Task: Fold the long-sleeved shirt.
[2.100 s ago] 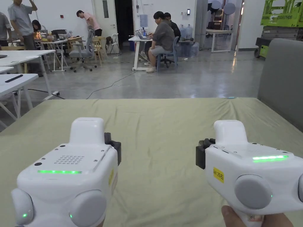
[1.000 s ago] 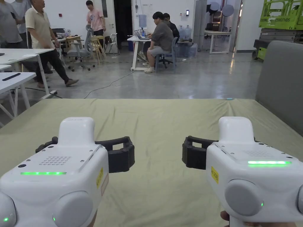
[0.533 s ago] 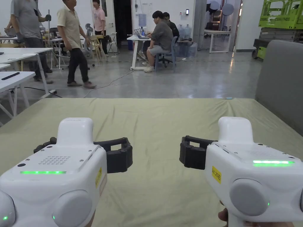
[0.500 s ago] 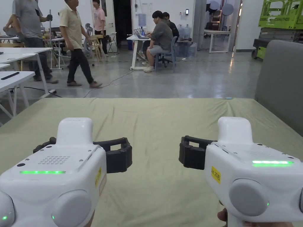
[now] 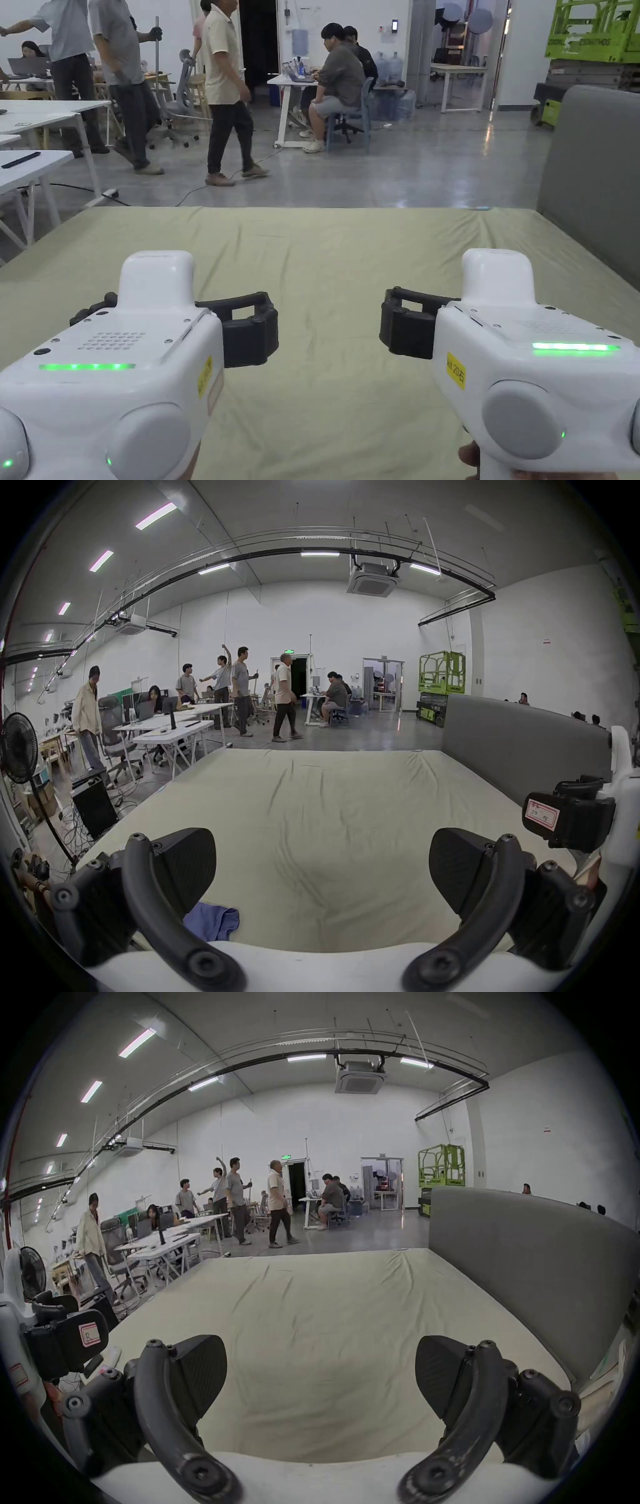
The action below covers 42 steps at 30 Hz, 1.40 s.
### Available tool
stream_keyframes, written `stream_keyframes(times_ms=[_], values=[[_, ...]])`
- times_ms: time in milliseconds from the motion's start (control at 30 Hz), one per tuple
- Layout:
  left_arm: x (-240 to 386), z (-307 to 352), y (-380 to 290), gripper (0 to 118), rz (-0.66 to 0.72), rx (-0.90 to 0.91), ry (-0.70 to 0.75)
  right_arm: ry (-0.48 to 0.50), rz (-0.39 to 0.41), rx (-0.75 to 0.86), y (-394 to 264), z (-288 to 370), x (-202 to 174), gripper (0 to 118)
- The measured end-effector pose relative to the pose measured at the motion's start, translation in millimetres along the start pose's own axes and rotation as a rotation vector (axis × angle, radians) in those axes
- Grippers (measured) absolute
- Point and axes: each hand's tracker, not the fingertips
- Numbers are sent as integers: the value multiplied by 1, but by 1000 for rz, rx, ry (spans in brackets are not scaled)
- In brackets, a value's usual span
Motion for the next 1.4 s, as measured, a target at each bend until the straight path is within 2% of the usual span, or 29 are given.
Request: stream_keyframes(times_ms=[1400], values=[[3,-7,-1,118,-8,-22,-16,-30,1,-13,2,-1,4,110]])
